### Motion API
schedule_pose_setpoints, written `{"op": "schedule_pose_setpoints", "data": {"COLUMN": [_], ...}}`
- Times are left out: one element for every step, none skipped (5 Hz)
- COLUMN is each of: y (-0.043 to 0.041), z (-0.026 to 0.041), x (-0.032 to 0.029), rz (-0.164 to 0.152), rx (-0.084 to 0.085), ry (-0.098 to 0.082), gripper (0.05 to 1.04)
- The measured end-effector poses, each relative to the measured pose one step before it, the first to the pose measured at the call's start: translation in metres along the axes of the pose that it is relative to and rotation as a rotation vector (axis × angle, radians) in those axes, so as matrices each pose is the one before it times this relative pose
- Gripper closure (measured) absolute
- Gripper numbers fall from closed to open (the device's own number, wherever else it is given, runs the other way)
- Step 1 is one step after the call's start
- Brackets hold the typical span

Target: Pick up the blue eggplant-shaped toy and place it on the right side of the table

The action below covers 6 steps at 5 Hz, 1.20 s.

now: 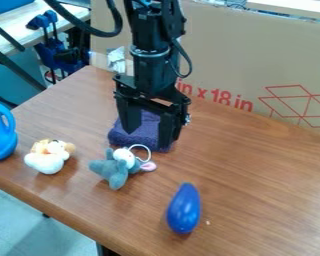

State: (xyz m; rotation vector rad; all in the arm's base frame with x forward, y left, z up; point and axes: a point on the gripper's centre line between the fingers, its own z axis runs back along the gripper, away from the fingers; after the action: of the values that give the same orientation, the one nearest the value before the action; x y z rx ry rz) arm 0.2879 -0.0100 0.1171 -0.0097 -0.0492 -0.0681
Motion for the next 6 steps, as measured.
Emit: {"op": "schedule_pose_setpoints", "data": {"y": [-0.00113, -0.01486, -0.01021, -0.00918, -0.01127, -0.01106], "z": [-0.00885, -0.01328, -0.00905, -0.00352, -0.00667, -0.00262], "x": [-0.00307, -0.00577, -0.00635, -0.00535, -0.00456, 0.00054], "rz": [0.0025, 0.0168, -0.0181, 0.007, -0.0145, -0.0162], "rx": [-0.0025, -0.0265, -0.0199, 0.0007, -0.0029, -0.0157], "ry": [0.0291, -0.0011, 0.009, 0.0204, 0.0011, -0.0014], "gripper": [0.083, 0.083, 0.083, 0.083, 0.083, 0.083]}}
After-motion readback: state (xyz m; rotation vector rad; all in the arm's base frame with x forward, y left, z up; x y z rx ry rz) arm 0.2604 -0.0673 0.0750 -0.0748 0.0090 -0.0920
